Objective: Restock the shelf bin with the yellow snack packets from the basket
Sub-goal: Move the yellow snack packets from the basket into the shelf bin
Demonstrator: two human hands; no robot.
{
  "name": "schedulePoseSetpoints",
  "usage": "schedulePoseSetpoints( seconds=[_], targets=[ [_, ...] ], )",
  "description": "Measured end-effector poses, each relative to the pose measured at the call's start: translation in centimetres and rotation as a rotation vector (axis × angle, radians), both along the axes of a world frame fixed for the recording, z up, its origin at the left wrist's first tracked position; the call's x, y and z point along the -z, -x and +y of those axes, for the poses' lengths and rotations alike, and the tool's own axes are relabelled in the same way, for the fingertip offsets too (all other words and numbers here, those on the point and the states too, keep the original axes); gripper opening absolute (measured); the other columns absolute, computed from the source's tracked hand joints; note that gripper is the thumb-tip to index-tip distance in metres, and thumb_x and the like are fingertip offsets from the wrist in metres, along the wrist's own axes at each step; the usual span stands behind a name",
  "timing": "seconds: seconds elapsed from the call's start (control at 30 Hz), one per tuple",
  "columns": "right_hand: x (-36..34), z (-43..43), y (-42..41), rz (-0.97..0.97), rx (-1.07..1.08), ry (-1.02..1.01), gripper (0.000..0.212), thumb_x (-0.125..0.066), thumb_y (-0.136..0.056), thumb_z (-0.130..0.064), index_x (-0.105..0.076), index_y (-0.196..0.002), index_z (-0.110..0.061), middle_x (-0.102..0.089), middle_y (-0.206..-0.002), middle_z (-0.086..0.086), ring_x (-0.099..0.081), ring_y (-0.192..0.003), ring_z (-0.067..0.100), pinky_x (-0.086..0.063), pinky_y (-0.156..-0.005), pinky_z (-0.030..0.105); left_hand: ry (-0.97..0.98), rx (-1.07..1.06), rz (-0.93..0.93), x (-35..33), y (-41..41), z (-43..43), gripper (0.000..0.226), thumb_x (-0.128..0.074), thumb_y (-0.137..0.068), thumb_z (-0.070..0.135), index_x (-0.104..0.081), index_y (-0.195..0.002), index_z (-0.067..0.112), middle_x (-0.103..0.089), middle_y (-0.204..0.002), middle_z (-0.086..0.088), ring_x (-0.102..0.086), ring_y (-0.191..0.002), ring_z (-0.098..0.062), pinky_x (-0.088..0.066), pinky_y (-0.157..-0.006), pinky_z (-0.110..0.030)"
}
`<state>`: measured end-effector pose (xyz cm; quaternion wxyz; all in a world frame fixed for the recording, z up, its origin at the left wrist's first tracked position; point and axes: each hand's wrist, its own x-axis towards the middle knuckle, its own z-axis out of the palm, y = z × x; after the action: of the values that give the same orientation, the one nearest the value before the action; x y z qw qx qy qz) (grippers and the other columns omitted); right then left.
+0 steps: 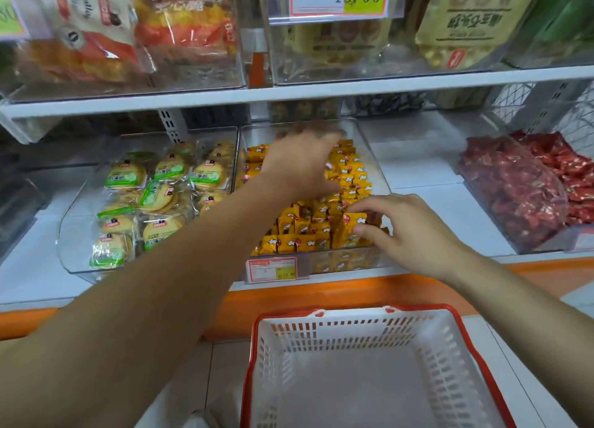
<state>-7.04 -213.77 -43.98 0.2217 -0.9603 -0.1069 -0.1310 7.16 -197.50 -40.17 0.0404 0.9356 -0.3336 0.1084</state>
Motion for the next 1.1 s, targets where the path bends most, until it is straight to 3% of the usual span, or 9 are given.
schedulePoseSetpoints(
  seconds=[0.07, 0.13, 0.23, 0.47, 0.53, 0.7, 0.83, 1.03, 1.1],
  targets=[
    [0.5, 0.2, 0.2, -0.032, -0.011, -0.026, 0.024, -0.067, -0.092, -0.037, -0.065, -0.115, -0.032, -0.055, -0.088, -0.026, -0.059, -0.084, 0.011, -0.046, -0.086, 0.038, 0.141, 0.205, 0.055, 0.1, 1.1, 0.5, 0.032, -0.075, -0.084, 0.043, -0.068, -0.114, 0.033, -0.068, -0.110, 0.003, -0.063, -0.101, -0.020, -0.056, -0.085, -0.040],
    [0.8, 0.4, 0.4, -0.052, -0.011, -0.064, 0.022, -0.068, -0.092, -0.034, -0.064, -0.113, -0.033, -0.051, -0.084, -0.033, -0.052, -0.081, 0.004, -0.043, -0.085, 0.037, 0.042, 0.255, 0.166, 0.9, 2.1, 1.0, 0.013, -0.070, -0.090, 0.038, -0.075, -0.100, 0.031, -0.072, -0.101, 0.008, -0.064, -0.097, -0.017, -0.056, -0.082, -0.038],
    [0.9, 0.4, 0.7, -0.038, -0.006, -0.116, 0.022, -0.068, -0.092, -0.035, -0.066, -0.113, -0.035, -0.057, -0.091, -0.030, -0.056, -0.082, 0.001, -0.043, -0.084, 0.032, -0.094, 0.202, 0.145, 2.7, 2.6, 1.7, 0.021, -0.064, -0.093, 0.049, -0.076, -0.104, 0.035, -0.069, -0.103, 0.009, -0.057, -0.109, -0.019, -0.048, -0.089, -0.036],
    [0.6, 0.8, 1.0, -0.016, 0.029, -0.207, 0.017, -0.069, -0.090, -0.033, -0.072, -0.107, -0.031, -0.061, -0.099, -0.023, -0.059, -0.088, -0.003, -0.039, -0.076, 0.007, 0.110, 0.139, 0.258, 4.4, 2.8, 1.9, 0.012, -0.064, -0.095, 0.038, -0.073, -0.092, 0.031, -0.063, -0.101, 0.012, -0.048, -0.101, -0.017, -0.044, -0.080, -0.034],
    [-0.2, 1.3, 0.5, -0.005, 0.041, -0.198, 0.014, -0.071, -0.089, -0.030, -0.074, -0.102, -0.030, -0.063, -0.095, -0.019, -0.060, -0.084, -0.001, -0.039, -0.072, 0.008, 0.191, 0.135, 0.314, 4.8, 2.9, 2.1, 0.012, -0.062, -0.097, 0.033, -0.073, -0.096, 0.027, -0.065, -0.104, 0.010, -0.047, -0.101, -0.017, -0.042, -0.078, -0.033],
    [-2.6, 1.9, -1.0, 0.139, 0.023, -0.042, 0.008, -0.077, -0.084, -0.033, -0.071, -0.089, -0.037, -0.060, -0.076, -0.022, -0.059, -0.076, 0.004, -0.052, -0.072, 0.033, 0.389, 0.145, 0.456, 4.6, 2.6, 2.6, 0.009, -0.063, -0.097, 0.026, -0.069, -0.090, 0.027, -0.066, -0.093, 0.009, -0.058, -0.091, -0.014, -0.050, -0.077, -0.035],
    [-2.6, 2.1, -1.4, 0.148, 0.079, 0.083, 0.009, -0.074, -0.085, -0.040, -0.065, -0.084, -0.042, -0.057, -0.087, -0.019, -0.055, -0.087, 0.010, -0.049, -0.075, 0.033, 0.428, 0.149, 0.463, 4.9, 2.4, 2.5, 0.010, -0.070, -0.093, 0.026, -0.071, -0.085, 0.032, -0.064, -0.080, 0.019, -0.057, -0.078, -0.001, -0.046, -0.070, -0.026],
    [-2.1, 2.5, -1.6, 0.142, 0.081, 0.114, 0.016, -0.073, -0.086, -0.038, -0.059, -0.081, -0.043, -0.050, -0.088, -0.020, -0.050, -0.085, 0.006, -0.041, -0.070, 0.028, 0.506, 0.120, 0.479, 5.7, 2.7, 2.3, 0.021, -0.071, -0.093, 0.023, -0.068, -0.077, 0.036, -0.067, -0.080, 0.020, -0.062, -0.083, 0.000, -0.053, -0.075, -0.026],
    [-2.3, 2.3, -1.5, 0.151, 0.044, 0.123, 0.012, -0.073, -0.086, -0.037, -0.061, -0.082, -0.041, -0.055, -0.093, -0.019, -0.055, -0.091, 0.009, -0.046, -0.073, 0.032, 0.532, 0.106, 0.473, 5.9, 2.7, 2.3, 0.024, -0.070, -0.093, 0.022, -0.066, -0.076, 0.038, -0.066, -0.079, 0.022, -0.060, -0.081, 0.004, -0.049, -0.071, -0.018]
  ],
)
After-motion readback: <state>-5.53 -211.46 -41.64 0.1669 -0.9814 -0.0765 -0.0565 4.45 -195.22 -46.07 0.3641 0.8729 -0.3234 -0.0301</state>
